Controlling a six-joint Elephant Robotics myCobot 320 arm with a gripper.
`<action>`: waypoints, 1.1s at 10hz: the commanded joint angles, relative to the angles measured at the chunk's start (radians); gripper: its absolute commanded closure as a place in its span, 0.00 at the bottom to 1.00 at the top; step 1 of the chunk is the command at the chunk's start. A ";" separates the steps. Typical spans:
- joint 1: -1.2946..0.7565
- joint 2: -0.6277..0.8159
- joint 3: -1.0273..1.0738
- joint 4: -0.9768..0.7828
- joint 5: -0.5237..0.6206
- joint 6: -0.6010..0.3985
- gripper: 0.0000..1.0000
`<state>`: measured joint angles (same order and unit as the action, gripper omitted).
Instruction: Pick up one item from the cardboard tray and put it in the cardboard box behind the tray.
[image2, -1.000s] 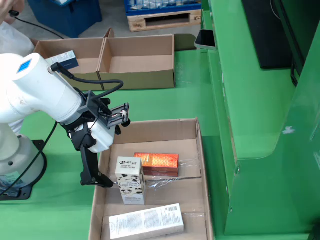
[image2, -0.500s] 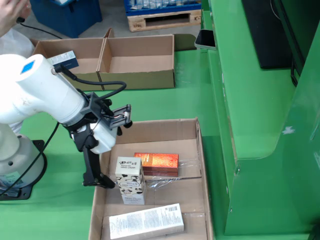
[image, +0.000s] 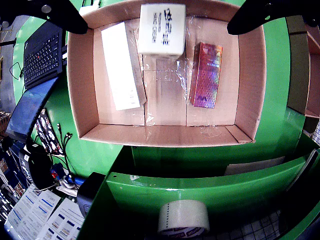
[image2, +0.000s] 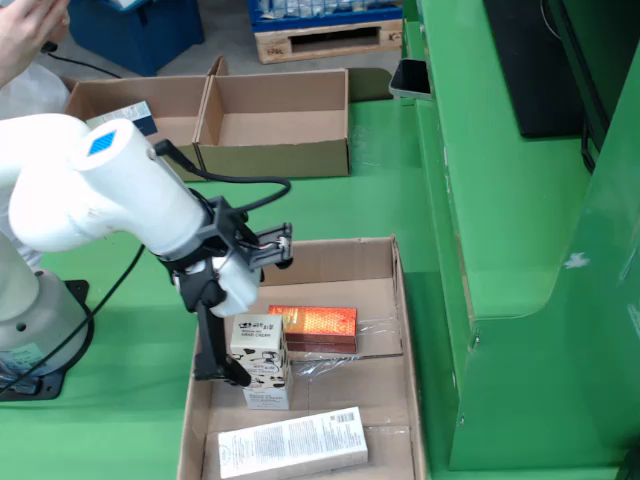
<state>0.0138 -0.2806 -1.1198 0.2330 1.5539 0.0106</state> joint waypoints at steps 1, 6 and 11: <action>0.009 -0.050 0.051 0.020 -0.007 0.005 0.00; 0.002 -0.172 0.204 -0.050 0.001 0.011 0.00; -0.005 -0.229 0.286 -0.105 0.013 0.006 0.00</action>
<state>0.0152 -0.5353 -0.8742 0.1196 1.5631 0.0199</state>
